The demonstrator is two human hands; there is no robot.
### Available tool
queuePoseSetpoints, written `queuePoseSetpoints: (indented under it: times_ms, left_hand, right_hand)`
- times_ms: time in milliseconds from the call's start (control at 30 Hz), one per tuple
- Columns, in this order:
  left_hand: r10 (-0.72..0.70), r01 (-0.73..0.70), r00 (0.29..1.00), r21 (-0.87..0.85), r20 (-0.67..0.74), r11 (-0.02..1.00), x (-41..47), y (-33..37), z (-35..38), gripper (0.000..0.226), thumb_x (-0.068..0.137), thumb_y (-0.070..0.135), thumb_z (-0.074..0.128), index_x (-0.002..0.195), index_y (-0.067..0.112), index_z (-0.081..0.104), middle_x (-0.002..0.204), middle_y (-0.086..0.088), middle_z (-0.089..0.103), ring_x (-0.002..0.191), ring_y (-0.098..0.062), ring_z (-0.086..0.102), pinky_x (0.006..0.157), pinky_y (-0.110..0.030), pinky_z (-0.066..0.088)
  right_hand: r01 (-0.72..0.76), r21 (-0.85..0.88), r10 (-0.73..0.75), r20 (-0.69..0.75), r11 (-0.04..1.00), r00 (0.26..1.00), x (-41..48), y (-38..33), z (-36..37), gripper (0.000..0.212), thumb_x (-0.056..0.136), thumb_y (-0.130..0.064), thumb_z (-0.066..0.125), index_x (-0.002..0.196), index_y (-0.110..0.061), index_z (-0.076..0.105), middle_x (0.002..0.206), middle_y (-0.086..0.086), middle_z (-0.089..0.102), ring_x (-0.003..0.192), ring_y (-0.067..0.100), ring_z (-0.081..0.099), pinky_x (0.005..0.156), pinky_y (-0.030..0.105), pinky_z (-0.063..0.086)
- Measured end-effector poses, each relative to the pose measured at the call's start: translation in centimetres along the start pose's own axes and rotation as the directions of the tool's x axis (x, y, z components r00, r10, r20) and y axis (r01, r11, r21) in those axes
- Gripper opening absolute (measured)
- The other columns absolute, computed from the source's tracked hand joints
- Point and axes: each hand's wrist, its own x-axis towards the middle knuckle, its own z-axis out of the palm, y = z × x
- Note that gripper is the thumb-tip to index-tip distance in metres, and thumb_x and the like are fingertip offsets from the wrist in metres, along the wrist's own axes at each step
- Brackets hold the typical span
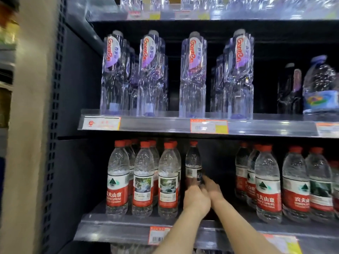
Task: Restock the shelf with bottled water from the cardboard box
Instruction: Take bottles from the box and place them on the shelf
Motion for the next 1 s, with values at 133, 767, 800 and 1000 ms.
queuePoseSetpoints:
  times_ms: [133, 767, 800, 1000]
  left_hand:
    - [0.029, -0.029, 0.999, -0.026, -0.027, 0.999, 0.4, -0.3, 0.4, 0.041, 0.109, 0.030, 0.047, 0.148, 0.015, 0.052, 0.127, -0.019, 0.071, 0.118, -0.036, 0.068, 0.092, -0.033, 0.052]
    - [0.339, -0.342, 0.940, 0.177, 0.045, 0.923, -6.0, 1.4, -2.0, 0.045, 0.112, 0.032, 0.039, 0.155, 0.023, 0.049, 0.145, -0.007, 0.064, 0.124, -0.029, 0.065, 0.101, -0.047, 0.054]
    - [0.353, -0.356, 0.934, 0.223, 0.054, 0.908, -6.0, 1.1, -2.0, 0.044, 0.113, 0.031, 0.037, 0.155, 0.026, 0.048, 0.145, -0.006, 0.064, 0.122, -0.028, 0.066, 0.099, -0.046, 0.055]
    - [0.395, -0.474, 0.880, 0.453, 0.262, 0.755, -5.5, 1.7, -2.8, 0.056, 0.112, 0.023, 0.040, 0.166, 0.031, 0.027, 0.169, 0.003, 0.037, 0.148, -0.017, 0.044, 0.119, -0.031, 0.039]
  right_hand:
    - [0.125, -0.174, -0.132, -0.030, 0.977, 0.991, 0.1, 0.7, 0.2, 0.035, 0.108, -0.029, 0.048, 0.140, -0.019, 0.058, 0.136, 0.015, 0.065, 0.122, 0.033, 0.063, 0.095, 0.026, 0.046]
    - [0.153, -0.183, -0.165, -0.051, 0.971, 0.985, -9.2, 0.2, -6.3, 0.044, 0.100, -0.020, 0.056, 0.144, -0.018, 0.059, 0.137, 0.004, 0.068, 0.122, 0.024, 0.065, 0.091, 0.022, 0.045]
    - [0.148, -0.187, -0.161, -0.057, 0.971, 0.985, -9.6, 0.3, -6.5, 0.046, 0.098, -0.017, 0.057, 0.144, -0.020, 0.058, 0.137, 0.003, 0.068, 0.122, 0.023, 0.065, 0.092, 0.022, 0.046]
    - [0.019, -0.255, -0.029, -0.033, 0.967, 0.999, -11.2, -0.5, -9.7, 0.057, 0.096, -0.016, 0.052, 0.152, -0.023, 0.049, 0.142, 0.002, 0.064, 0.127, 0.021, 0.062, 0.105, 0.032, 0.051]
